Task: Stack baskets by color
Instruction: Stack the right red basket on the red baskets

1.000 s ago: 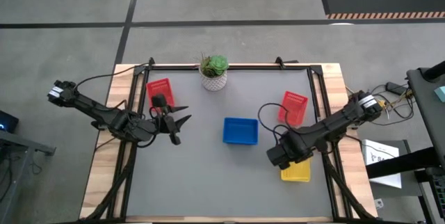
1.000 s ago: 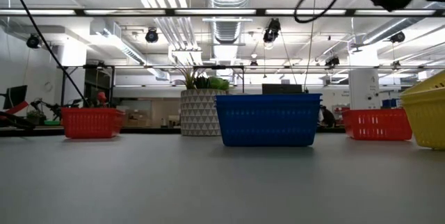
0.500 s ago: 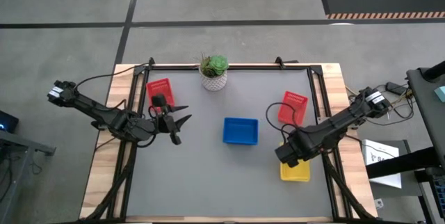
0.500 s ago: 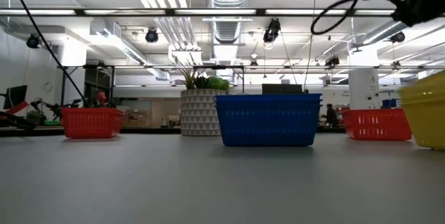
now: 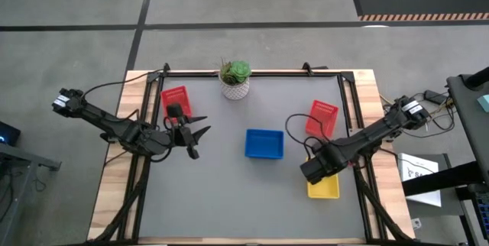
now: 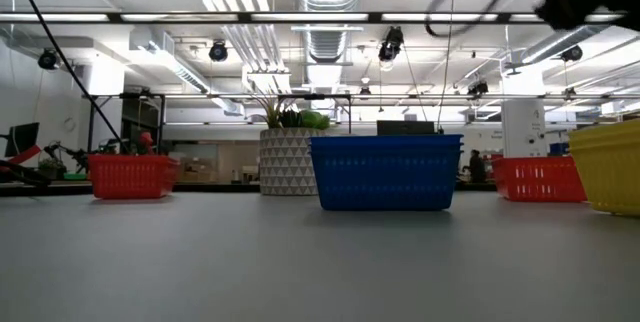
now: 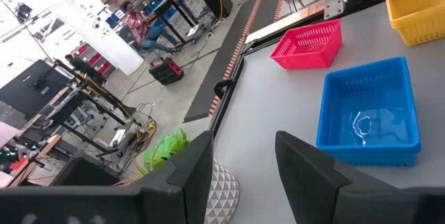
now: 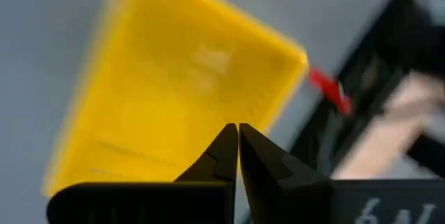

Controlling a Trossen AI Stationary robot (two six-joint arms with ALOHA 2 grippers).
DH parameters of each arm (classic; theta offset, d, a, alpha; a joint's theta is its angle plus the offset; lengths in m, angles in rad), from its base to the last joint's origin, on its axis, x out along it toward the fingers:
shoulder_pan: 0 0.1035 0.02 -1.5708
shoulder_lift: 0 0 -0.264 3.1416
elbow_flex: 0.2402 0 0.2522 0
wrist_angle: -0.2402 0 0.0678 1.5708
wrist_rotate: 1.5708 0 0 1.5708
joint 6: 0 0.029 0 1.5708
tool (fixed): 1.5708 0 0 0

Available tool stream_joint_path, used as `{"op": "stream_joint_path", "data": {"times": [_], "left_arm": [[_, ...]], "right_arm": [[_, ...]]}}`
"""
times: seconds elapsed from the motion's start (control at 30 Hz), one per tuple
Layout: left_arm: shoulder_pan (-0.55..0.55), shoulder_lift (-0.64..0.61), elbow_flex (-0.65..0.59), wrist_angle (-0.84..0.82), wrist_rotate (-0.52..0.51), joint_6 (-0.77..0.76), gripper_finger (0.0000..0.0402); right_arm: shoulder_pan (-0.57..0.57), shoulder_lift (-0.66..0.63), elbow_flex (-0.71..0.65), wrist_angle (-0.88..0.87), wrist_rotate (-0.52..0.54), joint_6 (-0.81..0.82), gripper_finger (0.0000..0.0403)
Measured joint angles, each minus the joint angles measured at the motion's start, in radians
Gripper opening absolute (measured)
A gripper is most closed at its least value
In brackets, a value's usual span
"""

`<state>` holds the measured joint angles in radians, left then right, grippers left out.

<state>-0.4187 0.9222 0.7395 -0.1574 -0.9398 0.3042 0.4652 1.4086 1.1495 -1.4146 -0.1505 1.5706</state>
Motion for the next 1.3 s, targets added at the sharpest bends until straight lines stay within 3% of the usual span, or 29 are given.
{"op": "stream_joint_path", "data": {"times": [0.2, 0.4, 0.73, 1.1, 1.3], "left_arm": [[0.0, 0.0, -0.005, 0.001, 0.0, 0.015, 0.0141], [0.0, 0.01, -0.007, 0.021, 0.0, 0.024, 0.0141], [0.0, 0.011, -0.007, 0.019, 0.0, 0.026, 0.0141], [0.0, 0.013, -0.007, 0.017, 0.0, 0.052, 0.0141], [0.0, 0.012, 0.006, 0.031, 0.0, 0.053, 0.0141]], "right_arm": [[-0.001, -0.002, 0.06, 0.083, 0.302, -0.158, 0.0008], [-0.001, -0.002, 0.042, 0.282, 0.463, -0.435, 0.0008], [-0.03, -0.092, -0.039, 0.333, 0.612, -0.684, 0.0008], [-0.106, -0.371, -0.343, 0.837, 0.791, -1.091, 0.0008], [-0.148, -0.467, -0.492, 1.16, 0.765, -1.347, 0.0008]]}}
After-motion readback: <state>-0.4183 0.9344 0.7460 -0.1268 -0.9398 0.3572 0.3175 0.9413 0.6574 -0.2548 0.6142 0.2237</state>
